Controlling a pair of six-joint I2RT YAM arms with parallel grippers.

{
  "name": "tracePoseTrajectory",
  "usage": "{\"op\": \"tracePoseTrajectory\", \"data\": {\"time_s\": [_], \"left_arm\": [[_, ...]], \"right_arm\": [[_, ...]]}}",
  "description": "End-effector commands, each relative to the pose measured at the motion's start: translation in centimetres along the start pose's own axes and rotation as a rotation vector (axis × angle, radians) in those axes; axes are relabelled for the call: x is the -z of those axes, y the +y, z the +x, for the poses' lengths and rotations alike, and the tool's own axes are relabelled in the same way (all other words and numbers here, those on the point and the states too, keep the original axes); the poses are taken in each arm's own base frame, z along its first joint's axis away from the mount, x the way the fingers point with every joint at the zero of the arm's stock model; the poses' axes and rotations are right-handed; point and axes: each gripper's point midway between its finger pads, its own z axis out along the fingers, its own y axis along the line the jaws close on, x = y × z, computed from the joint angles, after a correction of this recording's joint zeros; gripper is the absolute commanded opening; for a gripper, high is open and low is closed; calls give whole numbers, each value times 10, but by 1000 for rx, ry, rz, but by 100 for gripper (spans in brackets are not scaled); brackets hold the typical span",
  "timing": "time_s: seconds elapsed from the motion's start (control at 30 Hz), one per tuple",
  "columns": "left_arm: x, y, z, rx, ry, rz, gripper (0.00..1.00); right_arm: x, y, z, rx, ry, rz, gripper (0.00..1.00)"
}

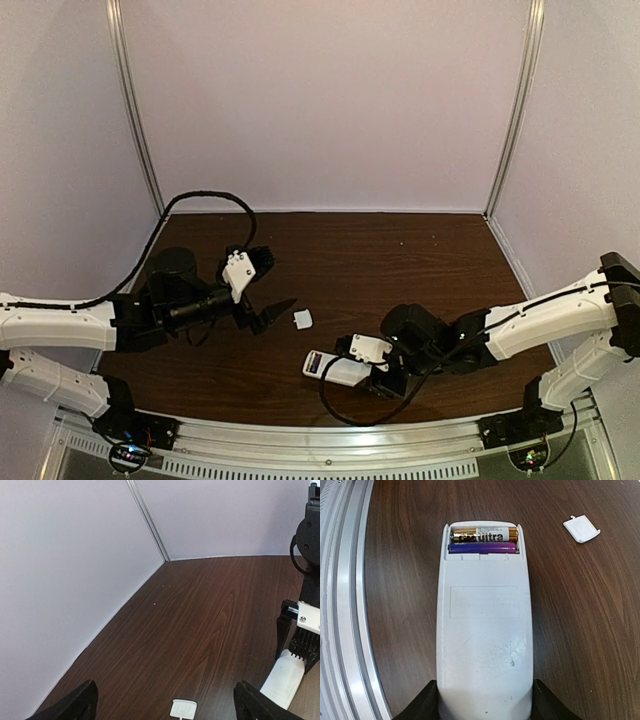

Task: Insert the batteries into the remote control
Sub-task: Press the battery in the battery compartment.

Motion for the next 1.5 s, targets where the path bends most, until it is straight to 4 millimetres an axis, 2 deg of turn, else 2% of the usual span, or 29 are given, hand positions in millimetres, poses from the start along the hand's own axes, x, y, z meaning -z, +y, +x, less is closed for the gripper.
{"op": "tracePoseTrajectory", "data": {"time_s": [0.0,0.07,0.17,0.27,0.37,0.53,0.63,0.83,1.07,1.47], "left_arm": [[3,-9,7,-47,44,64,97],[-2,-29,24,-40,105,160,95],[-10,-45,52,7,182,214,87],[-16,-48,65,99,194,192,87],[-21,-62,77,138,238,257,82],[-18,-88,91,156,279,397,66],[-10,-97,97,145,250,437,50],[-5,-115,118,92,254,514,30],[-16,-130,132,37,280,573,24],[-36,-144,136,4,297,603,17]], "right_arm": [[8,-2,-12,14,-42,18,0],[10,-3,-14,14,-52,25,0],[7,-3,-12,14,-59,31,0],[0,-2,-4,17,-41,27,0],[-6,2,0,19,-29,3,0],[-15,9,7,44,3,-30,0],[-19,11,11,52,20,-33,0],[-24,16,17,53,32,-61,0],[-26,17,18,55,40,-70,0],[-29,18,22,51,50,-71,0]]}}
